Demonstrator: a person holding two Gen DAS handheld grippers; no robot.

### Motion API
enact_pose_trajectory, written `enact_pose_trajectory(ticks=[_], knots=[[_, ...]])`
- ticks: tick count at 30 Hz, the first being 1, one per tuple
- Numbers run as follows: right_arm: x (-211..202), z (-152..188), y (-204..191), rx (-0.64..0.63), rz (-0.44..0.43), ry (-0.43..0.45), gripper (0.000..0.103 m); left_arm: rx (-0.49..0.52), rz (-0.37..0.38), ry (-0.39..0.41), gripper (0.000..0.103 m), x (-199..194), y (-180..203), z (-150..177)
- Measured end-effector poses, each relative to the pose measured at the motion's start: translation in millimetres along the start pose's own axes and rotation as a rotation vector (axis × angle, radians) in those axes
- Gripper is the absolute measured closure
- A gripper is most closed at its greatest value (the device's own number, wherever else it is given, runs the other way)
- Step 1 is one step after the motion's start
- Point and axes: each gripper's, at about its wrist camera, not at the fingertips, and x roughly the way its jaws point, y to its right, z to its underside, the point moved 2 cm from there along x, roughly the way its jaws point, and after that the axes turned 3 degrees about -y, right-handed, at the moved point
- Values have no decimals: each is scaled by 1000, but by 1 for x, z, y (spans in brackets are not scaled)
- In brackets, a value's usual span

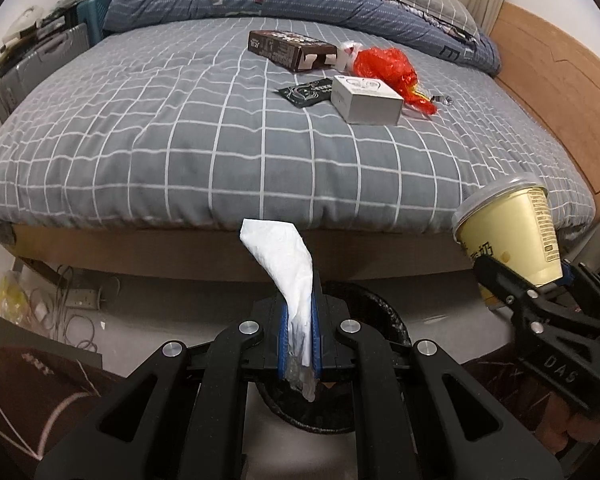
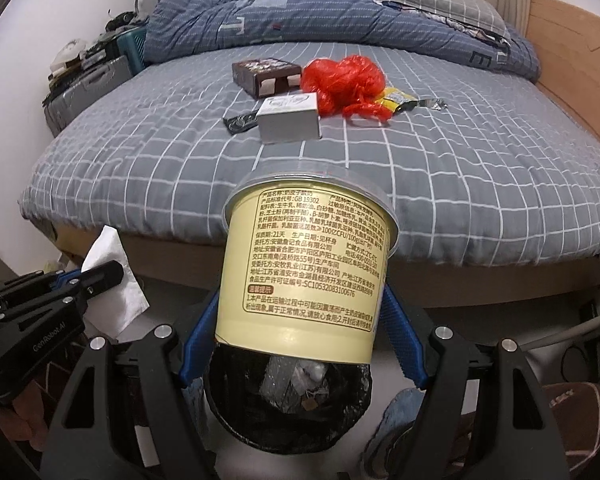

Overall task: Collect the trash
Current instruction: 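Carry the white tissue and cream paper cup down over the black bin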

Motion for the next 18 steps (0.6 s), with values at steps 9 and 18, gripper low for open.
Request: enact_pose_trajectory(ticks=[9, 18], knots=[[6, 21, -6, -7, 10, -56, 32, -40, -6, -33, 94, -1, -6, 18], [33, 38, -5, 1, 1, -124, 32, -40, -22, -87, 94, 29, -13, 31]])
